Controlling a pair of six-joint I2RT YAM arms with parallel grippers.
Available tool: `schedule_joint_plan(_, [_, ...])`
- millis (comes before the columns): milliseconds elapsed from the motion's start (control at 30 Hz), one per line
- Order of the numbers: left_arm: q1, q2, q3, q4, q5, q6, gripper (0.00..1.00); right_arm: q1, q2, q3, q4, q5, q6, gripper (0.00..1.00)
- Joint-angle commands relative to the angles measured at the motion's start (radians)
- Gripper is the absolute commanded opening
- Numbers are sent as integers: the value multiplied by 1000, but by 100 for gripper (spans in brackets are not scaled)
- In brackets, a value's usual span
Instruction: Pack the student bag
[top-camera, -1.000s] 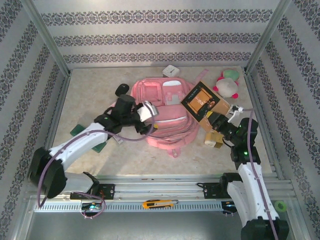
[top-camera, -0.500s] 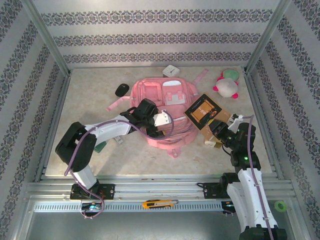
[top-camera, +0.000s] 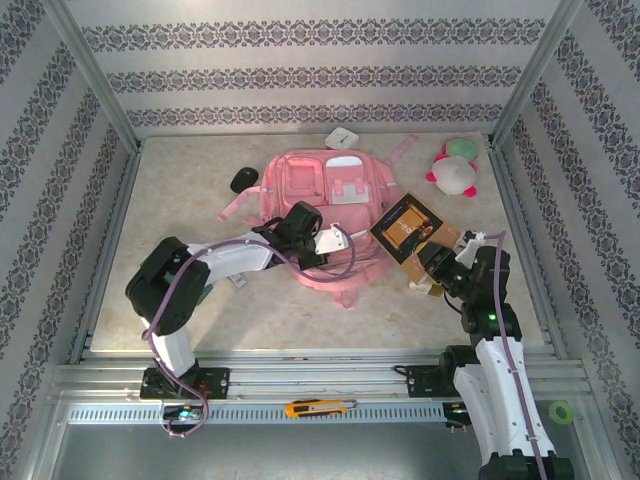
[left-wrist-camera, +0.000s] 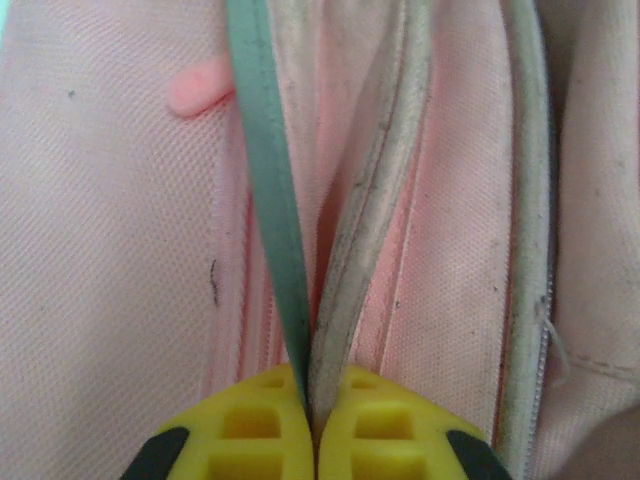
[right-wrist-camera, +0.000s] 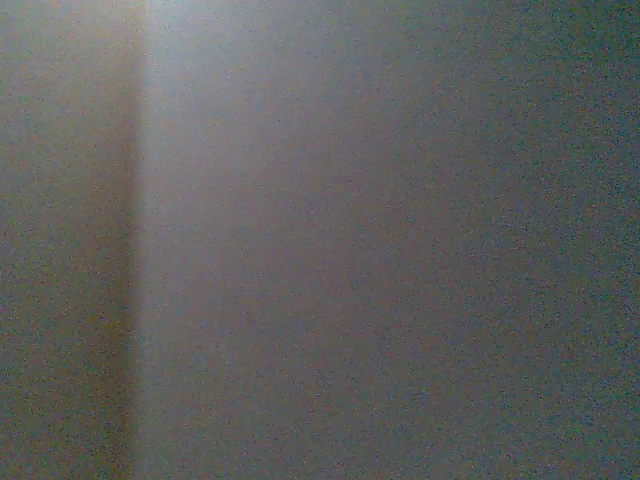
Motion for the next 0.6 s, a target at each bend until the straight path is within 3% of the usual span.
schedule_joint_plan(0, [-15, -108, -34, -47, -81, -163, 0, -3, 3, 43, 25, -6, -43, 0])
schedule_joint_plan(267, [-51, -282, -128, -102, -111, -413, 0, -2, 90, 121, 50, -60, -21, 0])
schedule_joint_plan(433, [-49, -302, -52, -138, -129, -493, 0, 42, 28, 178, 83, 110, 164, 0])
schedule_joint_plan(567, [-48, -288, 30, -191, -103, -566, 0, 106, -27, 230, 28, 223, 162, 0])
